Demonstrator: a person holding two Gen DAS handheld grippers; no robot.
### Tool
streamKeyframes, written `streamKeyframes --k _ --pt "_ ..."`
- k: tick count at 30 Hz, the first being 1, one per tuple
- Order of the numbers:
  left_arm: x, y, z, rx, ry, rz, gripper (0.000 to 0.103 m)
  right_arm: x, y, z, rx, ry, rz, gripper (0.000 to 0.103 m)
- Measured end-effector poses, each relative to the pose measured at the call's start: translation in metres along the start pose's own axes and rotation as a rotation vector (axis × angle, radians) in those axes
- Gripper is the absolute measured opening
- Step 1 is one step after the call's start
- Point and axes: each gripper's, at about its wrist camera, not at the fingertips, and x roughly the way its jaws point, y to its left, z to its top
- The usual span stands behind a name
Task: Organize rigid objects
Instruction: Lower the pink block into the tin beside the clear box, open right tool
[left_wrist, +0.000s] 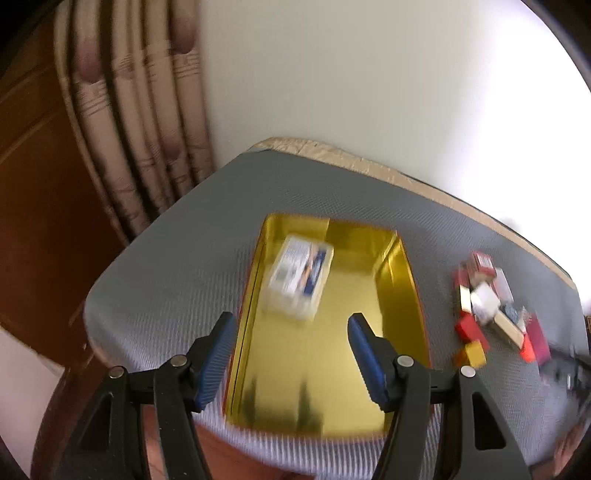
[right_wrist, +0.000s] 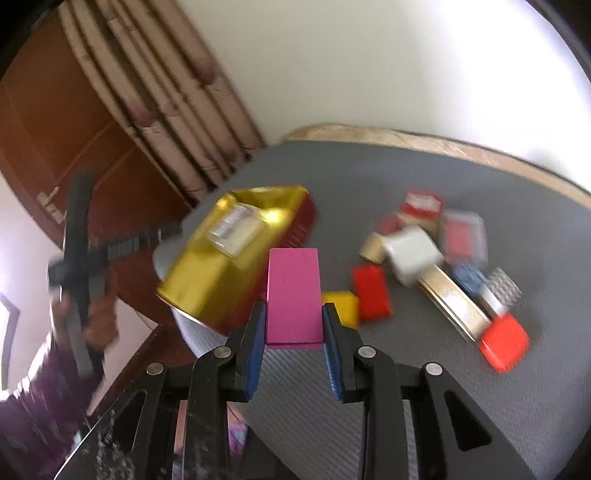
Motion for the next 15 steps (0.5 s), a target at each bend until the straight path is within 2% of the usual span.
streamKeyframes --k 4,8,12,15 --pt "-0.020 0.004 -0.038 -0.027 0.027 0.005 0.064 0.024 0.030 0.028 -0.019 0.009 0.056 0.028" --pt "-0.026 0.015 -0.061 -0.106 0.055 -0.033 0.064 0.060 0.054 0.055 -0.015 0.035 0.093 0.028" --pt "-0.024 0.031 -0.065 -0.175 0.041 -0.057 0.064 0.101 0.063 0.074 0.002 0.077 0.073 0.028" --pt "-0.023 0.037 -0.065 -0.197 0.024 -0.066 0.064 0.128 0.064 0.082 0.011 0.104 0.019 0.028"
